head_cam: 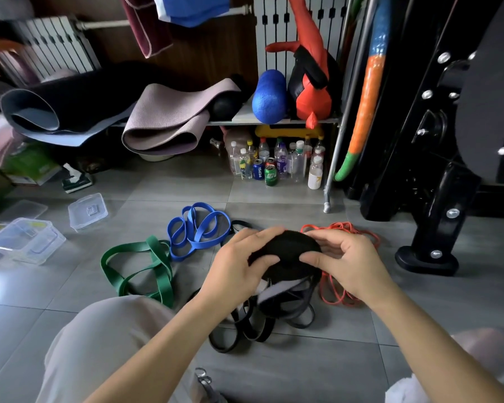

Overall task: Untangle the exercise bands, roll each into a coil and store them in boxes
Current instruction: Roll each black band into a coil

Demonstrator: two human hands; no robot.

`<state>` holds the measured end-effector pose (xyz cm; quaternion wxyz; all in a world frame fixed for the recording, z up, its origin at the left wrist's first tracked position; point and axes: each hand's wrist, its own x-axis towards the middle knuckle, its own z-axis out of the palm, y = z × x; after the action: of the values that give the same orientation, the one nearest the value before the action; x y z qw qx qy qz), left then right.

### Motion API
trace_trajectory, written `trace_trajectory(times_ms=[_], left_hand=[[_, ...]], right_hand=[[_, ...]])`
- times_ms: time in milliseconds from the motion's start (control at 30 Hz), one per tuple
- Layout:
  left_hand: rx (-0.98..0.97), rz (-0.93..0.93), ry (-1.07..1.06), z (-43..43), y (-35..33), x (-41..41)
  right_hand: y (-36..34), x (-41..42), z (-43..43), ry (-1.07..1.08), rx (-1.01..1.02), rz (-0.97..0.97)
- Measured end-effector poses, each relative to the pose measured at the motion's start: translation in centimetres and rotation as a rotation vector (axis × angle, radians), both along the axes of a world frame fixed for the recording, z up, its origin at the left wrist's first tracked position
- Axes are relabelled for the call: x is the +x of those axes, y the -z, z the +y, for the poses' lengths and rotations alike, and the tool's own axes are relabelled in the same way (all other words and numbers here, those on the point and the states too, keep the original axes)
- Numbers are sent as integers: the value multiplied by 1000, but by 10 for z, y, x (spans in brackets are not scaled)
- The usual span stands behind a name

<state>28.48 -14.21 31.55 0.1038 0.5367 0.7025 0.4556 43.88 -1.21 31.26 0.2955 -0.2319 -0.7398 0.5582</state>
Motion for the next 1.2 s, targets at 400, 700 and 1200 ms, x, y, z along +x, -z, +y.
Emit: trace_trajectory(times_ms=[400, 700, 1200], left_hand=[[26, -616, -7, 1, -3, -4], [-220, 521, 73, -4, 1, -4], [100, -453, -73, 3, -7, -6]], right_hand=[[8, -5, 0, 4, -95, 73], [12, -9, 1, -51, 49, -140], [5, -11, 5, -42, -178, 91]])
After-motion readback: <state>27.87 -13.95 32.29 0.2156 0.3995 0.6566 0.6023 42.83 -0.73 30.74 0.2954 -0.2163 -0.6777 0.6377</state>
